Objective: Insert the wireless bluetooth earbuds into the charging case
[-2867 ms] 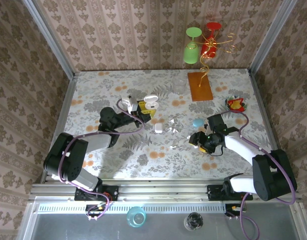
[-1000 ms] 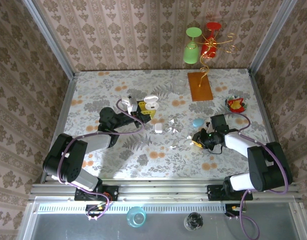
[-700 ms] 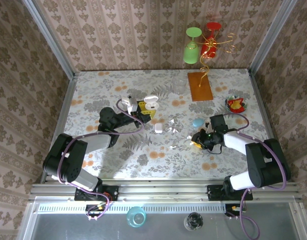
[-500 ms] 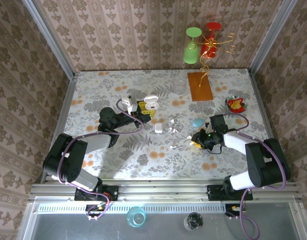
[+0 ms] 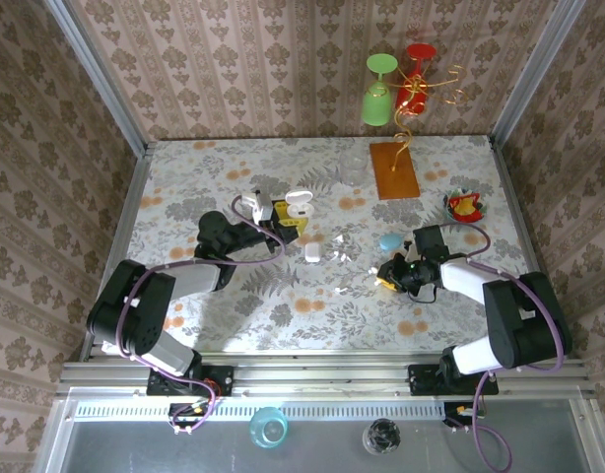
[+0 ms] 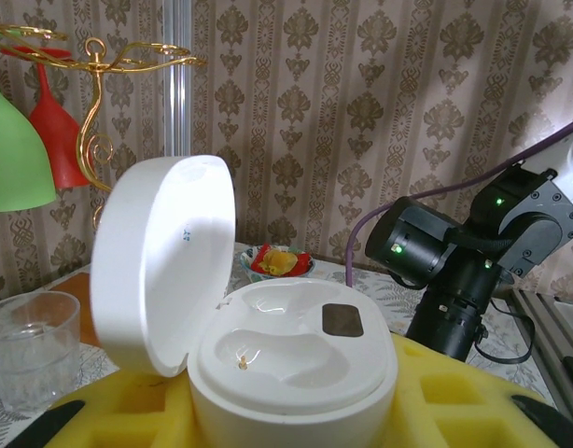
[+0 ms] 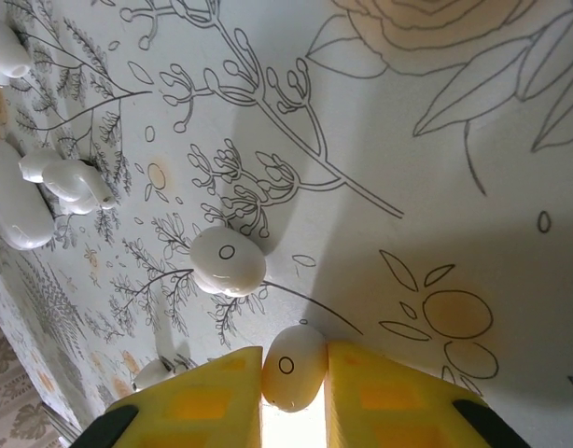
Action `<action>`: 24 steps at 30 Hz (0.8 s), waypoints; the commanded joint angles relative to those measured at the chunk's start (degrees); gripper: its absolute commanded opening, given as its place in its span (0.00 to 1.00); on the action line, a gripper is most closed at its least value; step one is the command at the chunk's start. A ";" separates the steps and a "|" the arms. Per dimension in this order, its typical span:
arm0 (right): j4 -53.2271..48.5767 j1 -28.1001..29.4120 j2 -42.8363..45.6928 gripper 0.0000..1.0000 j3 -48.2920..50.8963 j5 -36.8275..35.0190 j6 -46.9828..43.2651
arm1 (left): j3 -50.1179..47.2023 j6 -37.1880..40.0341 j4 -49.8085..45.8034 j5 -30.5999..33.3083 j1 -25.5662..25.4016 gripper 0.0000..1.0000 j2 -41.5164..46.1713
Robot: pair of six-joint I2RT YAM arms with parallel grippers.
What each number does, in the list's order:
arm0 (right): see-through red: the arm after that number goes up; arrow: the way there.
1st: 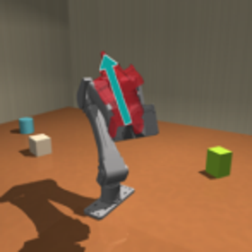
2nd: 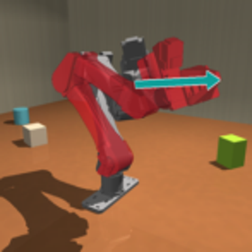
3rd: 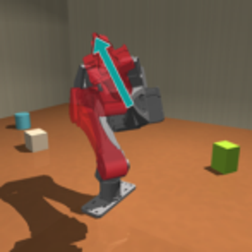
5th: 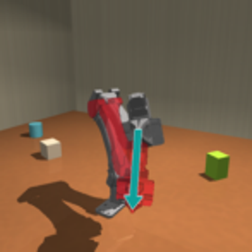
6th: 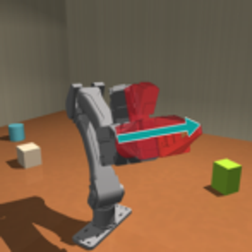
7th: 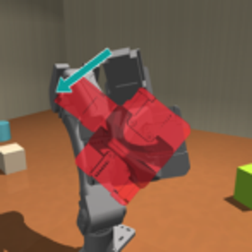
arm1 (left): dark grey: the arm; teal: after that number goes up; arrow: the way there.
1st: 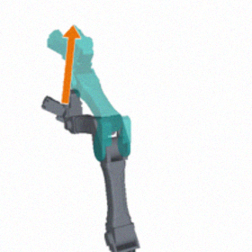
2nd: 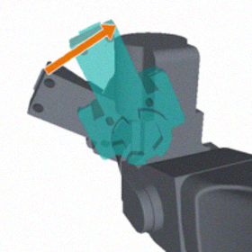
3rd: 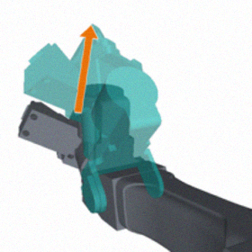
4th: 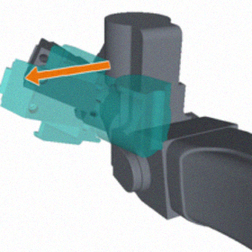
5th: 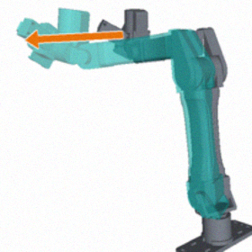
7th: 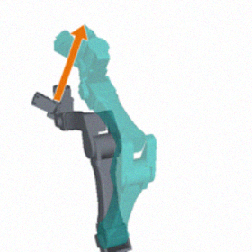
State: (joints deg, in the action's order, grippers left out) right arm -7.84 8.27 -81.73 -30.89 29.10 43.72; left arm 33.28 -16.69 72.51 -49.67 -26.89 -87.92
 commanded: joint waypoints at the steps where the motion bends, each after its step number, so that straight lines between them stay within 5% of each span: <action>1: -0.94 -0.10 3.26 0.22 -0.69 -0.49 -1.03 | 1.13 0.43 1.76 -0.90 0.35 0.32 -0.49; 24: -8.76 9.02 5.73 0.22 -20.50 3.94 -4.78 | -0.49 7.20 1.76 3.23 -0.97 0.31 -5.41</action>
State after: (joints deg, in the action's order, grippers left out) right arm -14.00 15.84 -75.72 -47.75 31.38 40.42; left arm 33.28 -11.88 72.47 -46.63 -27.68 -92.47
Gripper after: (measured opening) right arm 0.223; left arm 0.378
